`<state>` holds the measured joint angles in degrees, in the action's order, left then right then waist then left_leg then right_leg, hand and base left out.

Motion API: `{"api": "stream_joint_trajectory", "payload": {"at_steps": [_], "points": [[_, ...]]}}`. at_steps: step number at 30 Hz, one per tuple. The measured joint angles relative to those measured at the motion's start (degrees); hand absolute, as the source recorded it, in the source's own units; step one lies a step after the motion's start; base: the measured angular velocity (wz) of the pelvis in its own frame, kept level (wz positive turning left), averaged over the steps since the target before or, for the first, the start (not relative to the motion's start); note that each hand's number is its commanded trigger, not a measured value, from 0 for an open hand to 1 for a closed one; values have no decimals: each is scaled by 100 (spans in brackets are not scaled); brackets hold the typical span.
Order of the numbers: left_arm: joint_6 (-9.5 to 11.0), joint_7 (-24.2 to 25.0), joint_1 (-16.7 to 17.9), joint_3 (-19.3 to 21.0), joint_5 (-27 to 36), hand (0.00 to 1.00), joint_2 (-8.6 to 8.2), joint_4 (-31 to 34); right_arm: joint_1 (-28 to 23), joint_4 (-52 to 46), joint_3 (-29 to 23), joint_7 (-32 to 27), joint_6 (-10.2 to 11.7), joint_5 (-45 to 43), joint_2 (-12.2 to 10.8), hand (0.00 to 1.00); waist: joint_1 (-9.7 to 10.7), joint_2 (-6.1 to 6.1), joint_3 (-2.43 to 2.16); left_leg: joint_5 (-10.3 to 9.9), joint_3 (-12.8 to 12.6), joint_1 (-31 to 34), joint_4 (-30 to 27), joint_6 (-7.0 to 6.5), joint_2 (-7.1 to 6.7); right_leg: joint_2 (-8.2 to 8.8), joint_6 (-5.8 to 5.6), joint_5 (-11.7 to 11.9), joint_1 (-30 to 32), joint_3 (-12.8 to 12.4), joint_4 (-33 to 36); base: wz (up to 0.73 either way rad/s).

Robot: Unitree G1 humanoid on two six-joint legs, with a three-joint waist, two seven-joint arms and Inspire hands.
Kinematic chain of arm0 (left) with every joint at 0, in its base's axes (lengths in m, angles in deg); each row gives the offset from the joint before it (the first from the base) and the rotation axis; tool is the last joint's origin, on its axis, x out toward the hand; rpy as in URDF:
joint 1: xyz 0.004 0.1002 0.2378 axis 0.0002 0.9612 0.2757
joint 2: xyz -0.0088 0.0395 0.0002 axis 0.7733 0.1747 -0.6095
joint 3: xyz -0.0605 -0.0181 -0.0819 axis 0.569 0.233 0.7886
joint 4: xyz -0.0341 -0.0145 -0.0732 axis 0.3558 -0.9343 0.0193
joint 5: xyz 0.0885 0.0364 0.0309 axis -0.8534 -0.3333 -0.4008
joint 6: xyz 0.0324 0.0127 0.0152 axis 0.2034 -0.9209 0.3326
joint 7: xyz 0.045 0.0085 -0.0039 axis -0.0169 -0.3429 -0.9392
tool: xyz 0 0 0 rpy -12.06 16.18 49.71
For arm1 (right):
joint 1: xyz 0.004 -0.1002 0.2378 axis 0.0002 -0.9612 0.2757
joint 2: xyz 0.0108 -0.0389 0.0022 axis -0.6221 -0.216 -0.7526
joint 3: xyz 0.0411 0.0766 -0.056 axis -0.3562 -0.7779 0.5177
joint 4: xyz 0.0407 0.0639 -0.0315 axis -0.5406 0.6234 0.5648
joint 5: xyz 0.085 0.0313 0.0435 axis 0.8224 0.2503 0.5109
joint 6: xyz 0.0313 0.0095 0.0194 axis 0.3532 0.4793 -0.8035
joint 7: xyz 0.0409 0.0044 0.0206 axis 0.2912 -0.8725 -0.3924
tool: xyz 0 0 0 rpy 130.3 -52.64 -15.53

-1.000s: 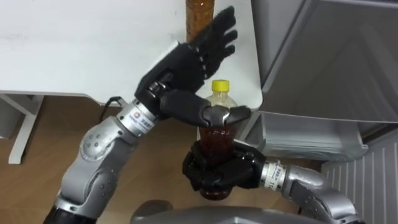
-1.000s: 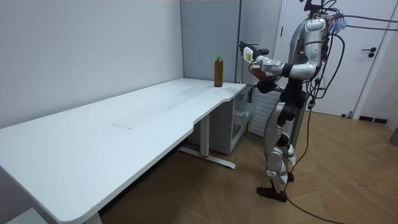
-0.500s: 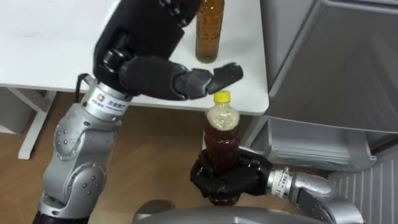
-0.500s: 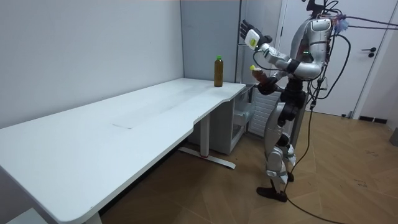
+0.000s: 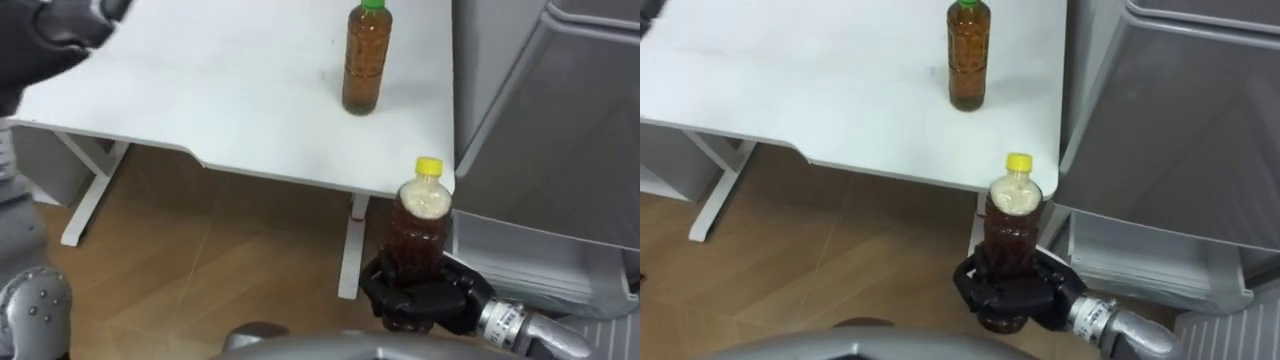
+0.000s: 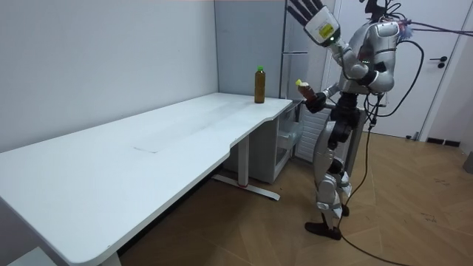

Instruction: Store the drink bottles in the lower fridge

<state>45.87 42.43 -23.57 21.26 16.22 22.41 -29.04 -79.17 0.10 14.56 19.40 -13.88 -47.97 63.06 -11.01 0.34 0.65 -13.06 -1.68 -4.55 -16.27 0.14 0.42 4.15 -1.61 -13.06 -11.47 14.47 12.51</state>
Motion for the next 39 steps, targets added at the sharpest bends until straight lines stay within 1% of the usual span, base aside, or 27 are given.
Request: {"api": "stream_joint_trajectory", "payload": {"at_steps": [2, 3, 5, 7, 9, 10, 11, 14, 15, 16, 17, 18, 19, 20, 21, 22, 23, 25, 26, 27, 29, 31, 32, 33, 35, 37, 39], "points": [[54, -451, 151, 215, -32, 0, -11, -41, -116, -17, -139, -1, 0, 23, -24, 100, -68, 27, 10, 0, 10, -3, -6, 0, 1, 0, 0, 0, -15, 23, -7, 4], [117, -754, 243, 311, -85, 0, -15, -147, -141, -17, -160, -6, 0, 23, -31, 100, -133, 43, 2, 0, 13, -16, -5, 1, 3, -3, -1, -1, -32, 14, -8, 0], [117, -1210, 359, 505, -124, 0, 6, -411, -156, -21, -166, -42, -3, 23, -34, 100, -223, 97, -24, -1, 0, -11, -11, 3, 7, -7, -1, -1, -35, -5, -11, -4], [112, -1915, 449, 698, -208, 0, 14, -738, -174, -22, -161, -187, -26, 14, -31, 100, -321, 153, -59, 0, 4, 37, -45, 3, -6, -6, 3, -4, -42, 15, -95, 0], [120, -2293, 565, 874, -201, 0, 15, -929, -229, -22, -145, -325, -34, 2, -46, 100, -351, 141, -80, 20, 50, 37, -38, 0, -32, 5, -5, -11, -58, 70, -166, 11], [120, -2510, 621, 997, -183, 0, 25, -1192, -242, -23, -106, -422, -93, 9, -43, 100, -381, 146, -100, 33, 70, 33, -23, -2, -42, 7, -8, -12, -64, 74, -177, 12], [115, -2630, 646, 1039, -125, 0, 30, -1334, -238, -26, -74, -480, -142, 25, -39, 100, -398, 144, -101, 34, 75, 29, -19, -1, -43, 6, -8, -13, -69, 80, -179, 4], [44, -3134, 717, 1029, 220, 0, 32, -2281, -230, -26, 18, -840, -335, 53, -37, 100, -532, 137, -110, 39, 54, -6, 25, 6, -43, 5, -6, -13, -72, 67, -187, 0], [-8, -3313, 721, 995, 381, 0, 32, -2725, -215, -28, 81, -1026, -427, 137, -33, 100, -554, 95, -112, 54, 35, -21, 66, 8, -45, 7, -6, -13, -74, 72, -188, 0], [-73, -3455, 752, 900, 609, 0, 33, -3158, -199, -33, 149, -1198, -502, 340, -33, 100, -593, 98, -123, 58, 29, -31, 89, 12, -44, 8, -6, -13, -73, 74, -193, 0], [-128, -3519, 791, 821, 716, 0, 31, -3338, -183, -32, 174, -1271, -533, 434, -40, 100, -604, 91, -124, 57, 26, -32, 91, 12, -43, 8, -6, -13, -73, 79, -196, 0], [-236, -3614, 865, 596, 900, 0, 30, -3670, -151, -32, 229, -1424, -577, 581, -56, 100, -623, 61, -135, 62, 22, -53, 92, 17, -43, 8, -5, -13, -74, 77, -197, -4], [-298, -3676, 937, 309, 1142, 0, 31, -3957, -91, -25, 349, -1597, -630, 786, -44, 100, -635, 18, -112, 67, 22, -116, 126, 23, -42, 8, -4, -12, -121, 83, -211, 0], [-314, -3695, 962, 142, 1240, 0, 31, -4129, -55, -20, 401, -1669, -656, 892, -51, 100, -628, -9, -99, 67, 30, -137, 142, 23, -45, 8, -5, -12, -164, 97, -234, 0], [-354, -3687, 978, -244, 1411, 0, 33, -4556, 17, -21, 479, -1780, -664, 1076, -73, 100, -611, -36, -86, 66, 43, -160, 154, 24, -49, 7, -5, -12, -204, 113, -282, 4], [-462, -3662, 1010, -618, 1564, 0, 29, -4959, 129, -21, 569, -1863, -665, 1257, -74, 100, -565, -57, -73, 63, 37, -158, 173, 24, -50, 9, -6, -13, -201, 118, -285, 0], [-524, -3624, 1034, -798, 1603, 0, 27, -5136, 187, -20, 615, -1888, -665, 1325, -76, 100, -525, -70, -64, 62, 35, -152, 175, 25, -50, 9, -6, -14, -198, 124, -292, 0], [-688, -3353, 1107, -1432, 1600, 0, 18, -5712, 311, -20, 677, -2002, -662, 1508, -157, 100, -468, -129, -51, 57, -11, -101, 155, 30, -38, 2, -5, -15, -121, 88, -294, -8], [-701, -3257, 1111, -1548, 1600, 0, 17, -5882, 332, -11, 699, -2041, -664, 1550, -160, 100, -468, -133, -49, 56, -28, -98, 159, 30, -34, -1, -4, -15, -108, 59, -291, -18], [-790, -3071, 1158, -1724, 1604, 0, 15, -6136, 374, 24, 734, -2138, -666, 1650, -159, 100, -465, -135, -51, 55, -70, -96, 178, 30, -29, -1, -3, -14, -80, 10, -283, -16], [-909, -2790, 1195, -1884, 1602, 0, 15, -6472, 408, 79, 743, -2293, -667, 1850, -156, 100, -371, -139, -49, 54, -93, -86, 219, 26, -35, -1, -10, 2, -79, -9, -292, -5], [-1026, -2425, 1158, -2067, 1570, 0, 15, -7344, 465, 262, 741, -2454, -669, 2165, -153, 100, -207, -99, -50, 56, -117, -109, 275, 23, -40, 2, -11, 5, -77, -49, -280, -3], [-1089, -2347, 1154, -2107, 1577, 0, 9, -7540, 479, 265, 754, -2491, -672, 2155, -128, 100, -160, -90, -52, 55, -127, -119, 287, 23, -39, 4, -12, 5, -77, -52, -278, -5], [-1226, -2190, 1153, -2171, 1566, 0, -9, -7826, 527, 264, 840, -2492, -725, 2125, -64, 100, -39, -84, -49, 54, -132, -122, 293, 23, -37, 4, -14, 7, -85, -43, -276, 0], [-1402, -1921, 1113, -2190, 1523, 0, -47, -8123, 578, 264, 845, -2493, -798, 2109, -67, 100, 64, -67, -42, 52, -131, -122, 308, 21, -36, 5, -15, 7, -87, -38, -277, 6], [-1578, -1578, 1117, -2381, 1278, 0, -34, -8418, 801, 379, 852, -2488, -837, 2086, -62, 100, 212, -53, -10, 50, -132, -114, 356, 17, -40, 9, -16, 8, -84, -28, -278, 4], [-1707, -1391, 1111, -2467, 1060, 0, -32, -8506, 958, 479, 860, -2495, -843, 2046, -67, 100, 357, -39, -11, 47, -119, -109, 345, 11, -43, 12, -18, 9, -98, -15, -278, 9]]}}
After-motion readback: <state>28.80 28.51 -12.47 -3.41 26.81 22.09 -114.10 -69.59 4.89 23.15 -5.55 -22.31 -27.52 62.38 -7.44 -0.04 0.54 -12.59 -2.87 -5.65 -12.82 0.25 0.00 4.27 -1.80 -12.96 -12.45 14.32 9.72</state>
